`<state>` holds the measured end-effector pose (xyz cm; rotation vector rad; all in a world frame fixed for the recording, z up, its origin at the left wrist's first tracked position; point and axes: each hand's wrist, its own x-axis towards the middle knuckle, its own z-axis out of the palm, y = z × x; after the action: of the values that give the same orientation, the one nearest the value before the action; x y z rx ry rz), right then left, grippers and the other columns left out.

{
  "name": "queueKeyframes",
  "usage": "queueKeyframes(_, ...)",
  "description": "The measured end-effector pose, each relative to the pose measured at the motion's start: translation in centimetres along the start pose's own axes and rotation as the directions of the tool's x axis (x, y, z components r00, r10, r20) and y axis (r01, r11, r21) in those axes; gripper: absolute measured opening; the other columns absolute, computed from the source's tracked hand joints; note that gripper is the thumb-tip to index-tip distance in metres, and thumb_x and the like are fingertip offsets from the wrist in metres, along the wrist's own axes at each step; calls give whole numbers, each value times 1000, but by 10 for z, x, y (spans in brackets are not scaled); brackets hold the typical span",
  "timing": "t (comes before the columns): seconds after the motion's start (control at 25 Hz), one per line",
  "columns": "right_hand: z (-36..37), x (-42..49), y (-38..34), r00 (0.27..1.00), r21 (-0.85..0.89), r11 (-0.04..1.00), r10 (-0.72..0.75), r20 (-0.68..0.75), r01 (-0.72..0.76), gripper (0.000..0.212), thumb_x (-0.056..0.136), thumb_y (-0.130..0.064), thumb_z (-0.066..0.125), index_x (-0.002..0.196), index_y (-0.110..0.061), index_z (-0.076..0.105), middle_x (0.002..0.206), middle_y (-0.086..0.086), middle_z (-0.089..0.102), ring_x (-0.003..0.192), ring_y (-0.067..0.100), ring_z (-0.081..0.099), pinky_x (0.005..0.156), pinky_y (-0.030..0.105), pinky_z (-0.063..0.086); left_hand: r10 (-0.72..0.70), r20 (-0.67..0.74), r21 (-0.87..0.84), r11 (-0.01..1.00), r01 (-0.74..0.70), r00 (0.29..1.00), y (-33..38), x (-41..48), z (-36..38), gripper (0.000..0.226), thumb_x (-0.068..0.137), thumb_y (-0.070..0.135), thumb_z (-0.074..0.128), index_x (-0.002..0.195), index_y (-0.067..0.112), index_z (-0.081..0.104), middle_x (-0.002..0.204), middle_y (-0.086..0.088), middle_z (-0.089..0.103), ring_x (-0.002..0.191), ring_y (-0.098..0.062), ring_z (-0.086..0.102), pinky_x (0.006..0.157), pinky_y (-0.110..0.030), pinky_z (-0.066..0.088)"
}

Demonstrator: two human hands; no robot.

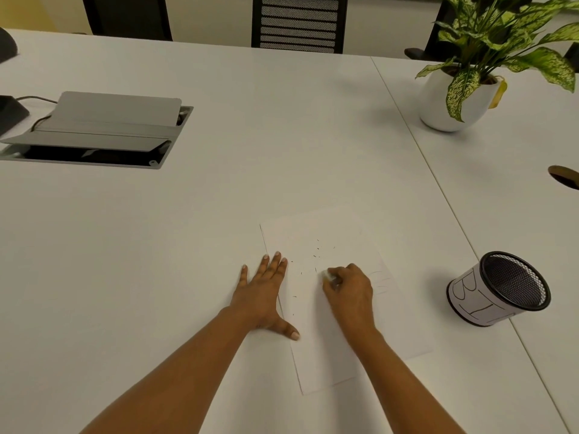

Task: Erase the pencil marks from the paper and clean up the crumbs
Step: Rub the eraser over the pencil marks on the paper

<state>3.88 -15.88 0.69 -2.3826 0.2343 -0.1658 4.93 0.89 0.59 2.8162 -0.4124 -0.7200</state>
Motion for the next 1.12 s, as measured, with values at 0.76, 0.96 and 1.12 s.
queueKeyframes(0.76,20,-34,-16,994,62,995,-81,73,77,14,83,-12,59,93,-5,66,78,0,49,65,9,46,58,9,31,-9,-1,16,1000,9,1000,0,1,1,139,52,71,70,142,19,-23,150,4,-30,137,-15,-27,110,-49,-14)
queueKeyframes(0.96,-3,-17,8,998,1,998,-56,41,56,15,83,-14,62,93,-4,67,79,4,53,65,13,48,57,12,32,0,2,10,1000,0,1000,-2,1,1,140,50,72,70,142,21,-23,149,6,-30,137,-13,-28,109,-49,-16)
queueKeyframes(1.12,-19,2,18,993,26,997,77,-85,-75,16,84,-11,60,94,-1,66,82,5,53,72,17,51,69,22,35,-2,5,-1,1000,2,1000,-3,1,1,141,50,72,70,142,21,-23,149,7,-31,137,-14,-28,109,-49,-16)
